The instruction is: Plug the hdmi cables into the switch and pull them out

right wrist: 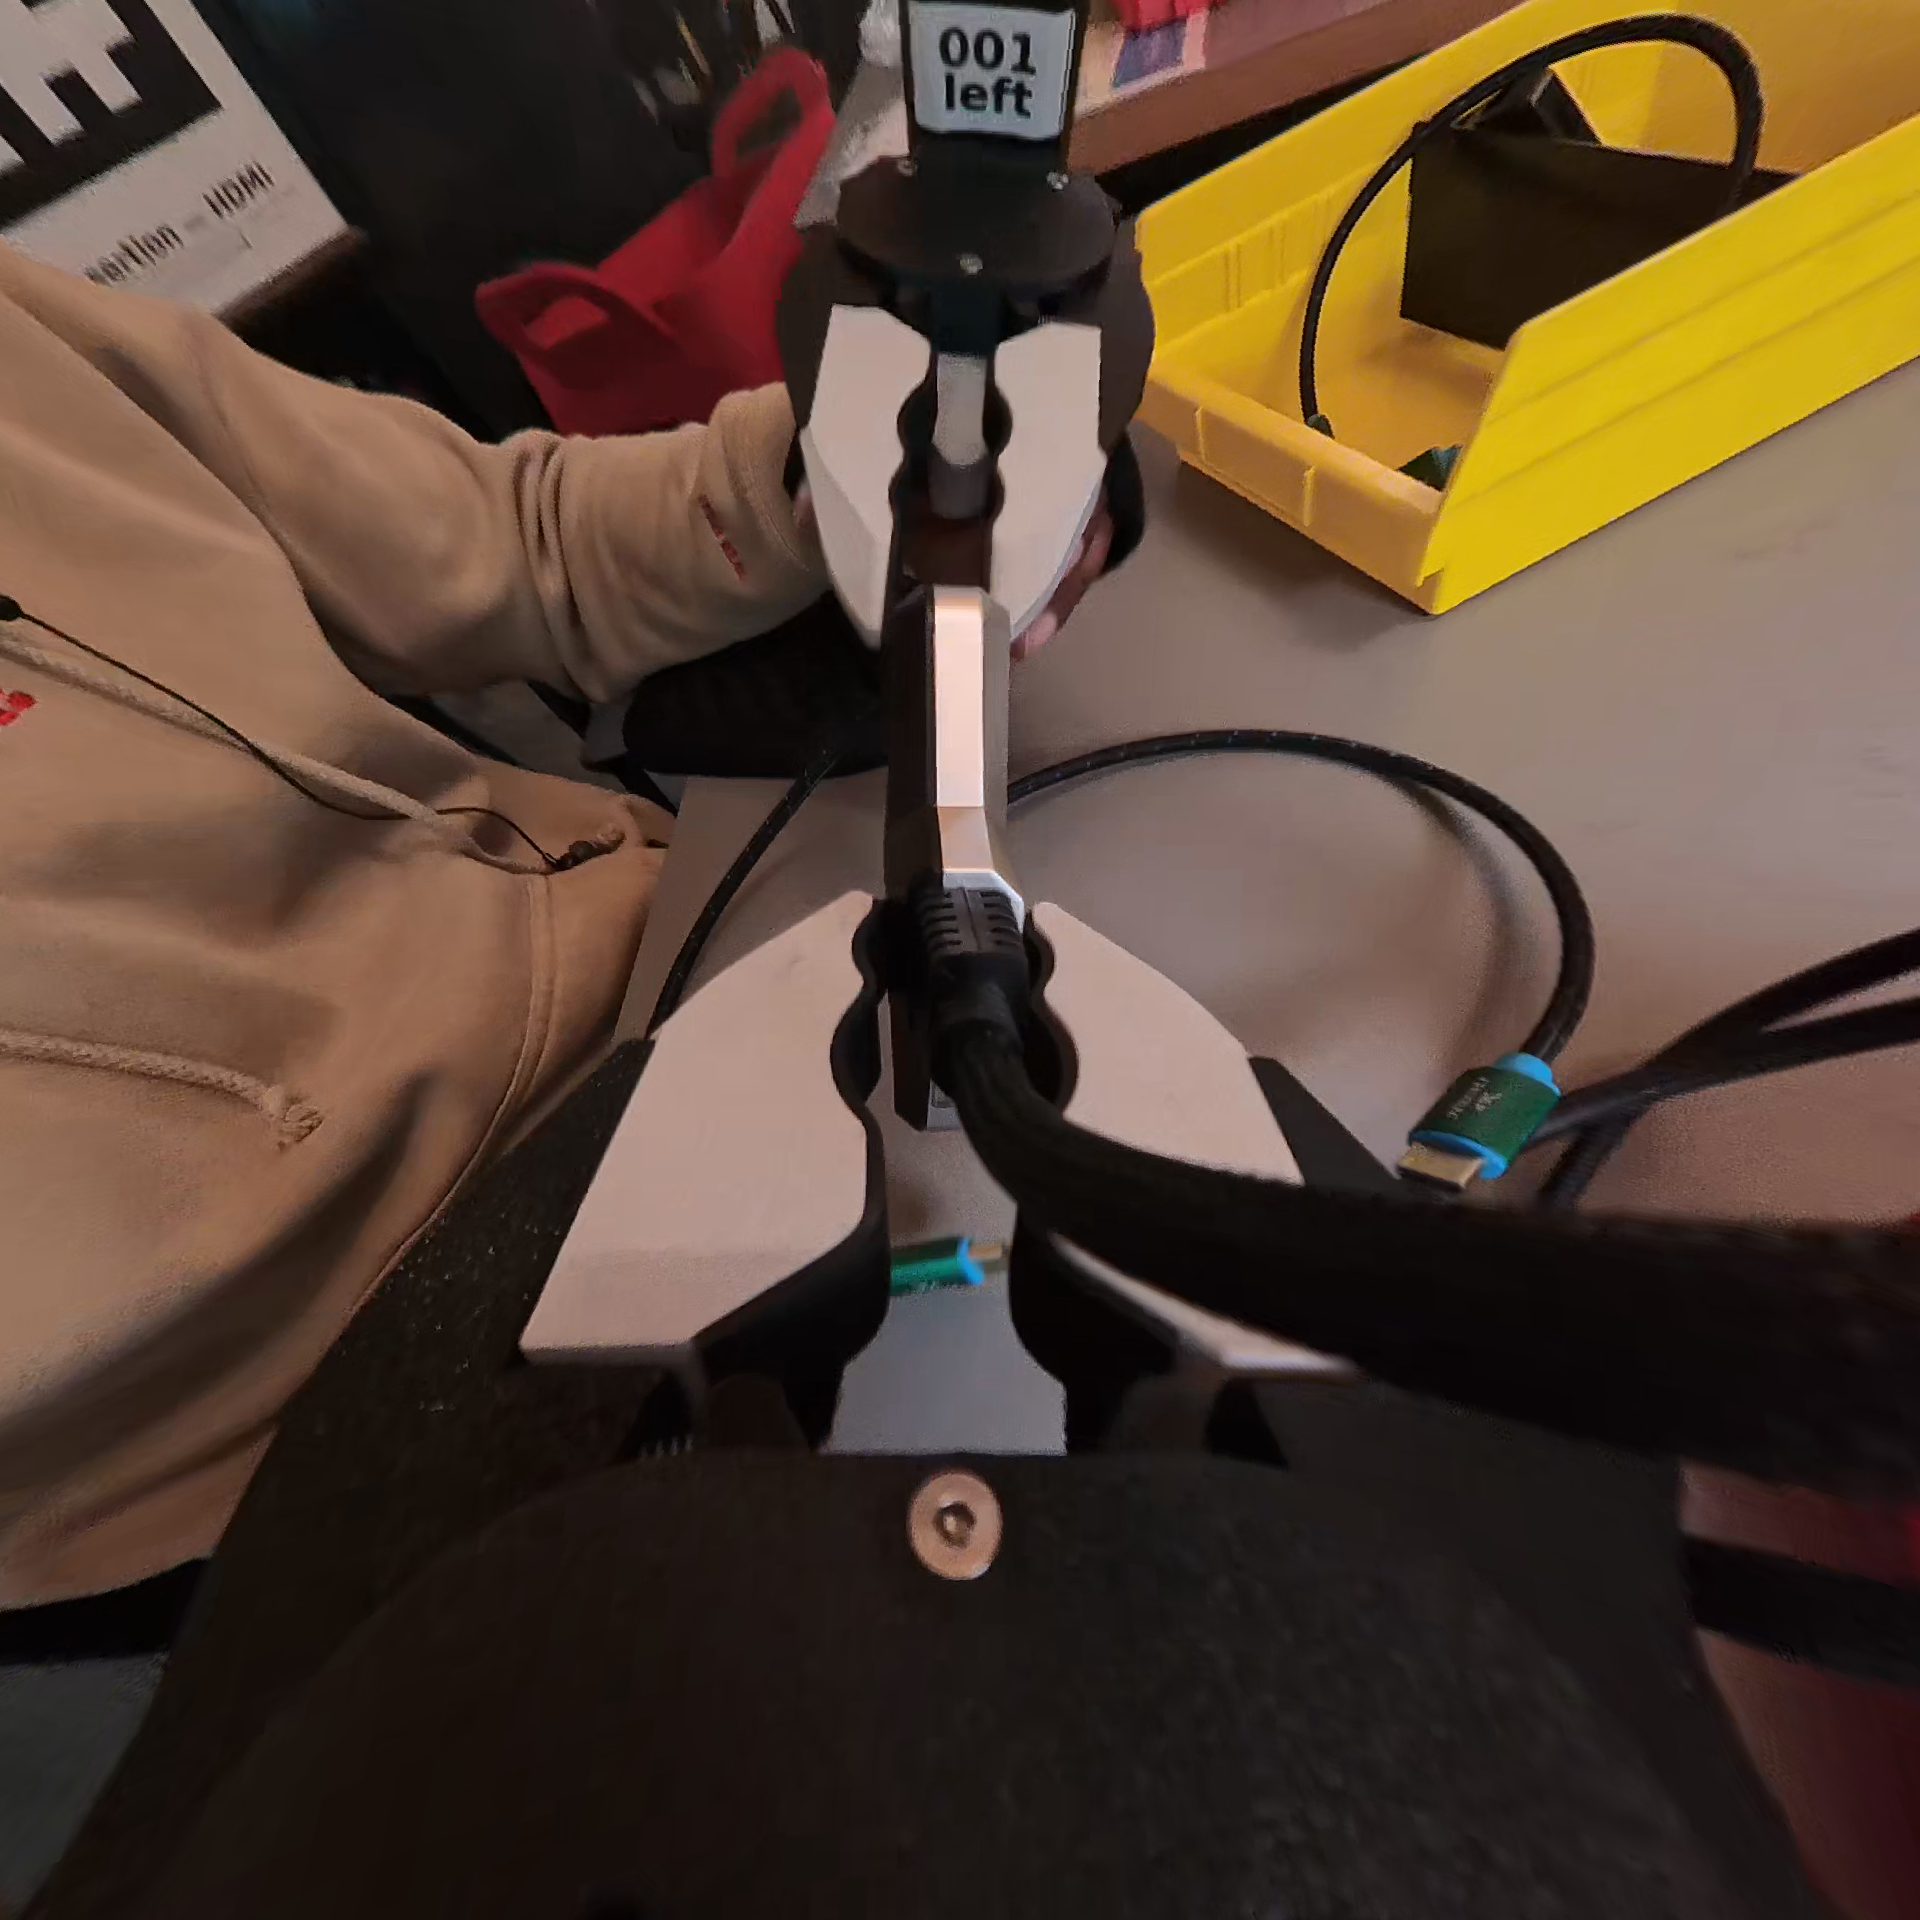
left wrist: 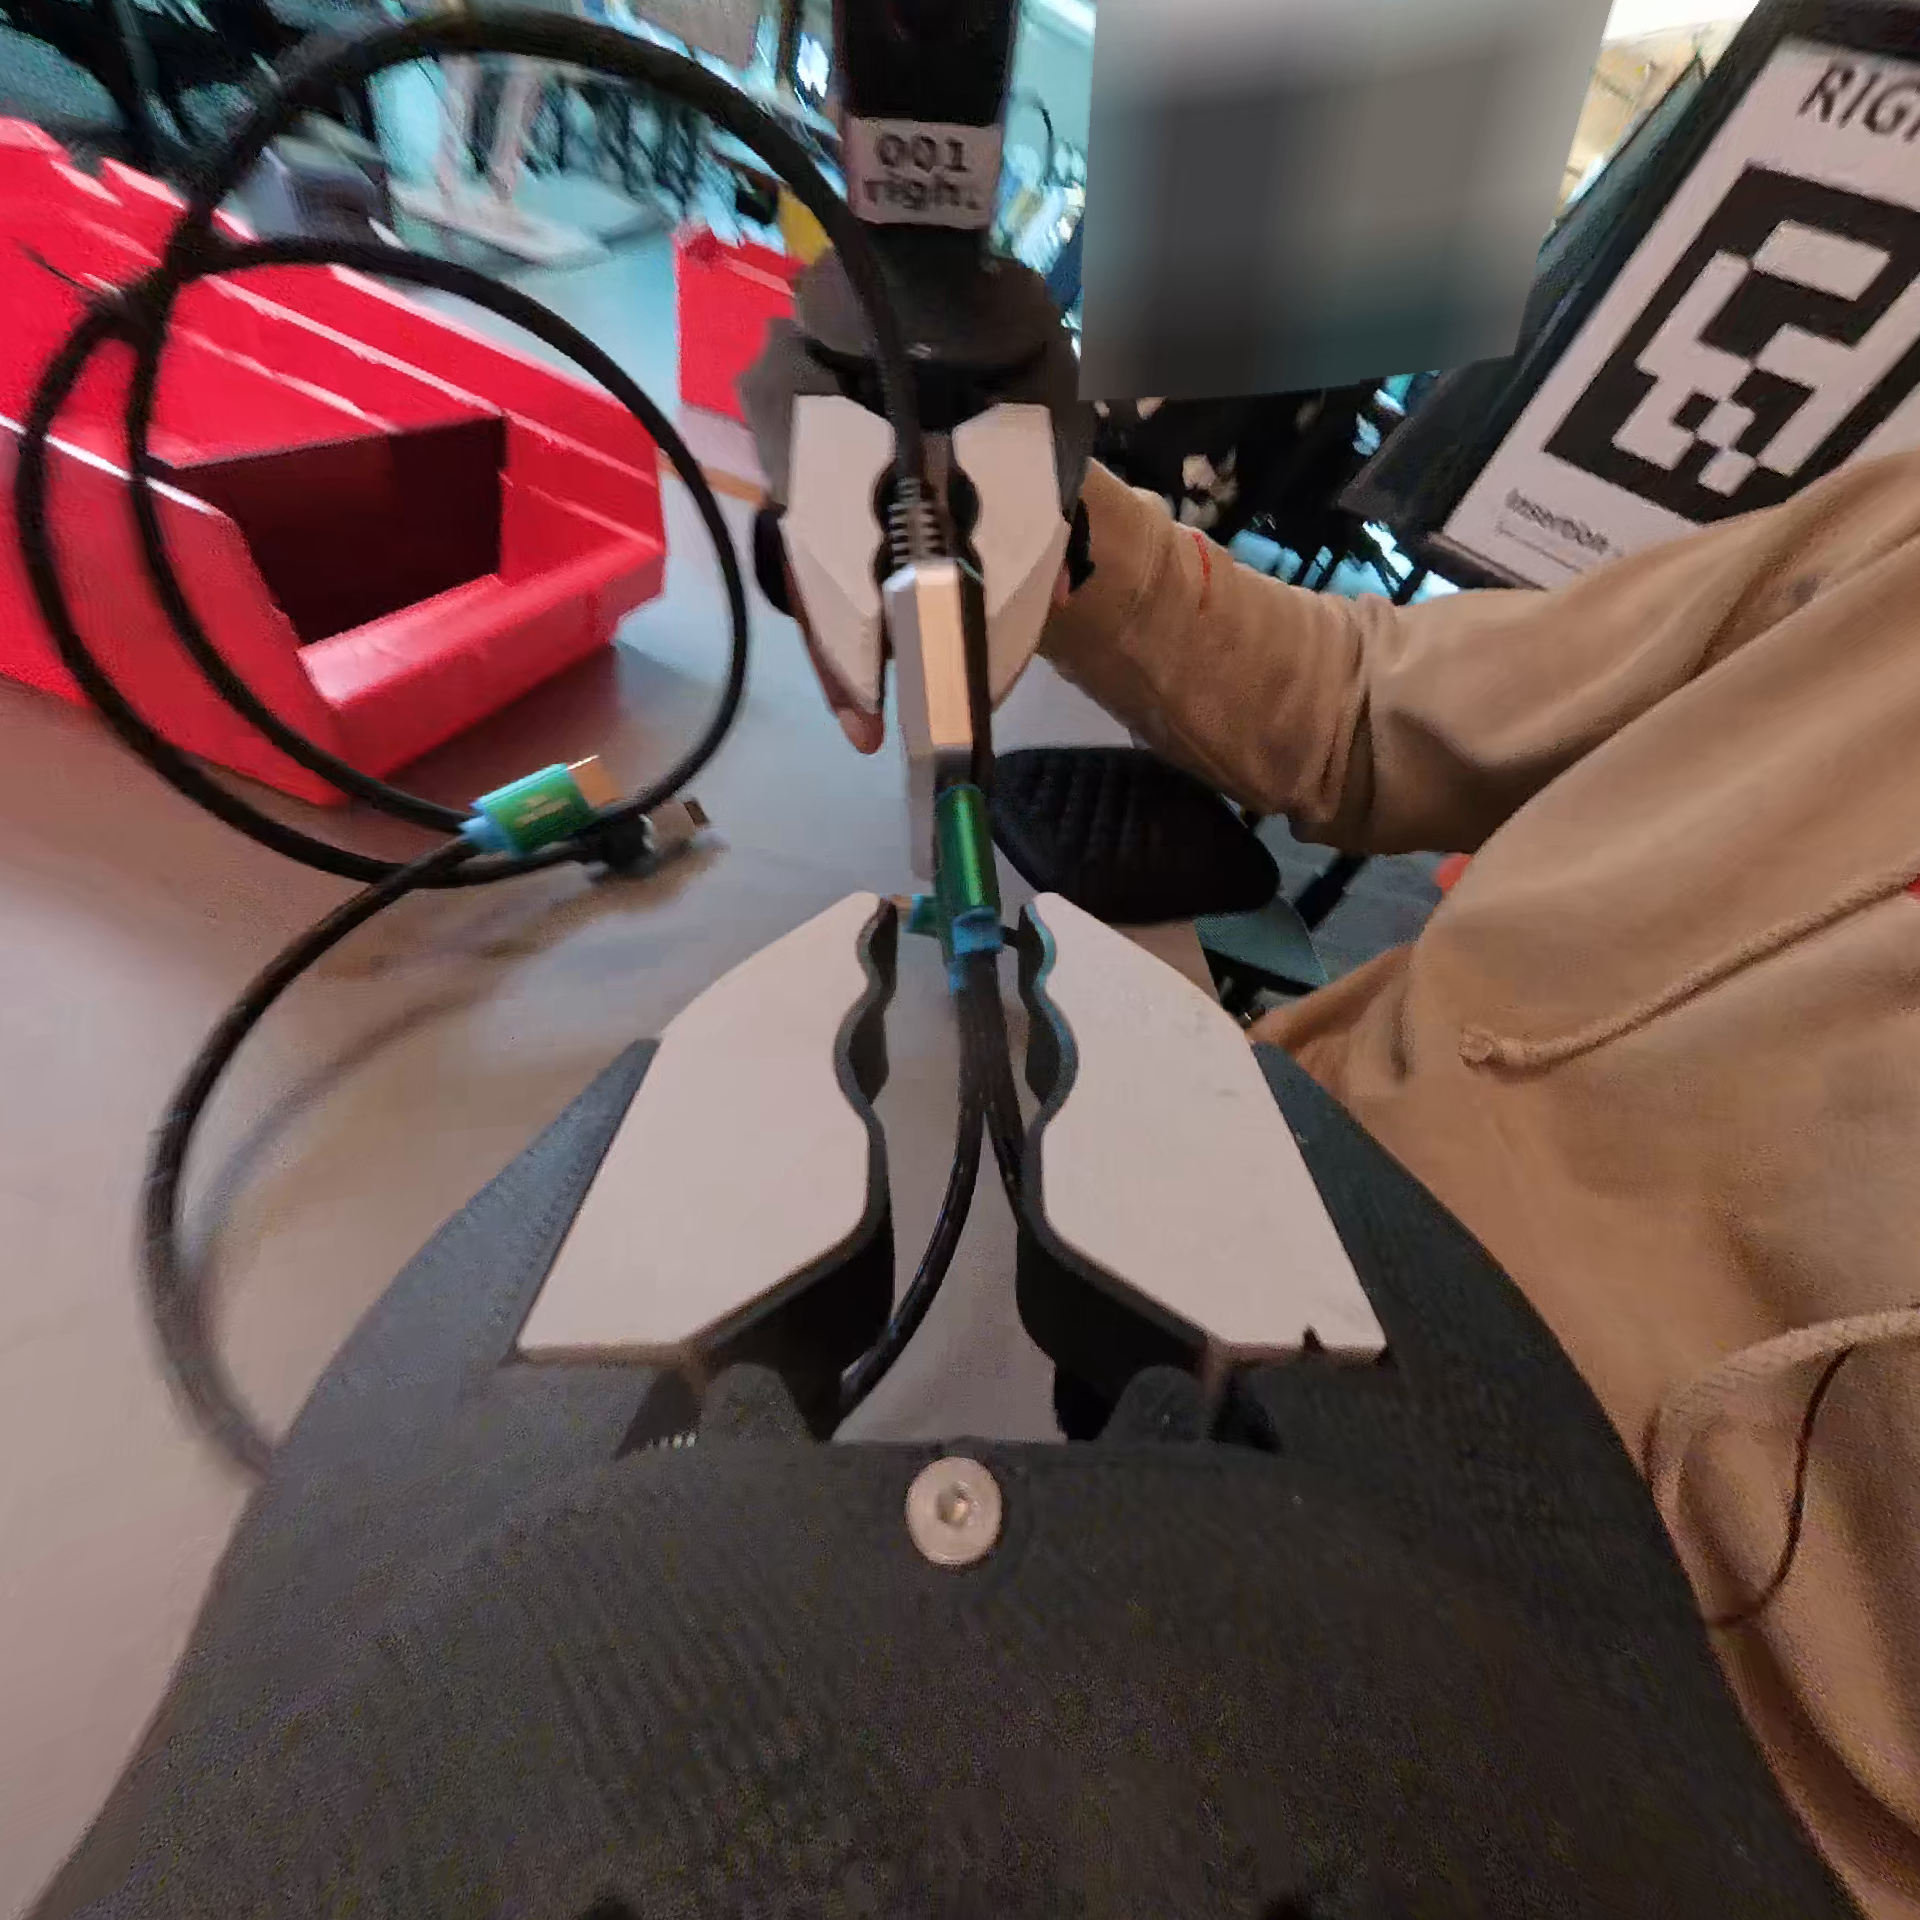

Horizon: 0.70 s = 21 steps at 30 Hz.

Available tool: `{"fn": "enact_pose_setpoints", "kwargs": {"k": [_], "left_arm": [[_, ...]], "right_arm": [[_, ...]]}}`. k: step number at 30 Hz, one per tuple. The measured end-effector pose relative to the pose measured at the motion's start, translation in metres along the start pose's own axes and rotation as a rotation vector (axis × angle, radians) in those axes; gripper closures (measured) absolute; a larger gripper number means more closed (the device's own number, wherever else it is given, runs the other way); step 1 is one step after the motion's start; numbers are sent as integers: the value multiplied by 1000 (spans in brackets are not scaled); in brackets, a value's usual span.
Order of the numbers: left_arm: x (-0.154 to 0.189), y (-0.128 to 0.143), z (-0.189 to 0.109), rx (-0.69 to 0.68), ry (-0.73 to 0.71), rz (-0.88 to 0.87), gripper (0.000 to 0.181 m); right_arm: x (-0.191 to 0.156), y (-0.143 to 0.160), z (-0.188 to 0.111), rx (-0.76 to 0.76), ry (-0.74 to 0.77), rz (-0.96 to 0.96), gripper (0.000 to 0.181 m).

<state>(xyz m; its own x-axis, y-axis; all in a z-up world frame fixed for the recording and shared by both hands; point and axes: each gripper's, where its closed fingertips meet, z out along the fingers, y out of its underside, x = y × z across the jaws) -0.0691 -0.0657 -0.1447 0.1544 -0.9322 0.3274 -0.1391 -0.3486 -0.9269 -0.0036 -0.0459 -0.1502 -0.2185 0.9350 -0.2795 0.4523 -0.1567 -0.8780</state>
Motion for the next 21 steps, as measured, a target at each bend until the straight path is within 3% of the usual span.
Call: {"fn": "enact_pose_setpoints", "kwargs": {"k": [7,15,21], "left_arm": [[-18,-10,-37,154,-251,72,154],[-17,13,-26,102,-259,53,154],[-17,20,-18,55,-267,77,154]], "right_arm": [[-24,-49,-57,-259,161,-119,159],[-32,-126,-126,-513,340,-198,159],[-11,-193,-177,-588,496,-207,159]]}}
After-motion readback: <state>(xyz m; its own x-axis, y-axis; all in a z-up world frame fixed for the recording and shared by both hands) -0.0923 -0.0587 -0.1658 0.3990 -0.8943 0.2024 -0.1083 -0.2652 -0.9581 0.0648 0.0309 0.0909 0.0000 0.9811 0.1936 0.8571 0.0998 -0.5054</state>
